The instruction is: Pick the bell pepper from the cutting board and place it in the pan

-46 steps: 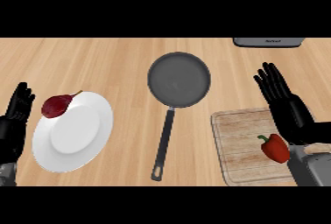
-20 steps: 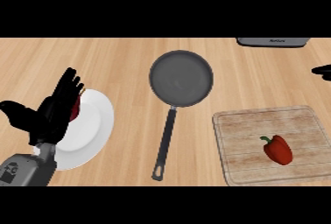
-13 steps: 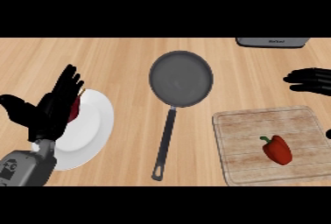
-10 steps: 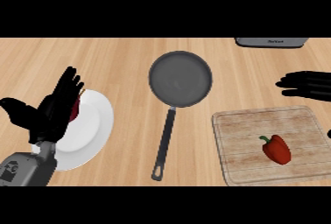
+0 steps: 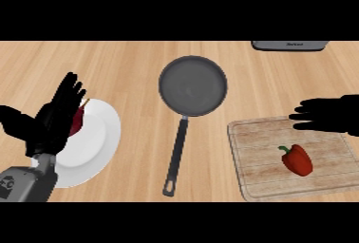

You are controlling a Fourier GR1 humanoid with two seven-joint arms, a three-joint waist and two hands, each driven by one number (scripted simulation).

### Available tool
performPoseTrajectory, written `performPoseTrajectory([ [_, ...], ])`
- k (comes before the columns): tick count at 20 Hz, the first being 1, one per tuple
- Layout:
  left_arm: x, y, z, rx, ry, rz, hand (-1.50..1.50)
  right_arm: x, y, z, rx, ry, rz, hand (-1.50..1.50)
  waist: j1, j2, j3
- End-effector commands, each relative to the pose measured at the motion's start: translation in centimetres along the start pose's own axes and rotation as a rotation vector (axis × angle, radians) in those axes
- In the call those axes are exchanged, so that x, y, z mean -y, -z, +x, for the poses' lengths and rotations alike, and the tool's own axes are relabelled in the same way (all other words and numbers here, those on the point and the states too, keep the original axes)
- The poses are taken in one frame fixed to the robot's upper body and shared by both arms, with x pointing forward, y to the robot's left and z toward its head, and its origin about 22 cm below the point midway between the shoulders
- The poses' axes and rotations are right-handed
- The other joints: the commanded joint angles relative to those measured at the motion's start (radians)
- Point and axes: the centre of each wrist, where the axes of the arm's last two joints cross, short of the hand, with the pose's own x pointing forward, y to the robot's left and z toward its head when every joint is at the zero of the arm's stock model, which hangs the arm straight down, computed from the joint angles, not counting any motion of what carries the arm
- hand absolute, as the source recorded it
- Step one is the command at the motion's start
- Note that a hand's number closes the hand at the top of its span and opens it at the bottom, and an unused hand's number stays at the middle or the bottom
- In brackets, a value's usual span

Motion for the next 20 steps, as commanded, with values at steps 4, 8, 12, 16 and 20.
performPoseTrajectory([
  [4,0.5,-0.5,-0.5,-0.012,-0.008,0.013,0.00,-2.4,-0.7,1.6,0.026,-0.185,0.082,-1.50,-0.024,-0.005,0.000],
  [8,-2.1,-0.9,0.9,-0.004,0.015,0.021,0.00,-1.9,0.3,3.3,-0.023,-0.215,0.038,-1.50,-0.021,-0.005,0.000],
  [12,1.8,0.2,-1.9,-0.013,0.018,0.024,0.00,-1.8,1.4,5.4,0.000,-0.189,0.012,-1.50,-0.031,-0.004,0.000],
  [16,-0.7,-1.2,0.0,-0.008,0.012,0.020,0.00,-3.6,2.8,6.6,0.017,-0.179,-0.009,-1.50,-0.018,-0.004,0.000],
  [20,0.4,-0.9,1.1,0.000,-0.001,0.006,0.00,-2.0,1.5,6.9,-0.065,-0.206,0.065,-1.50,-0.020,-0.005,0.000],
])
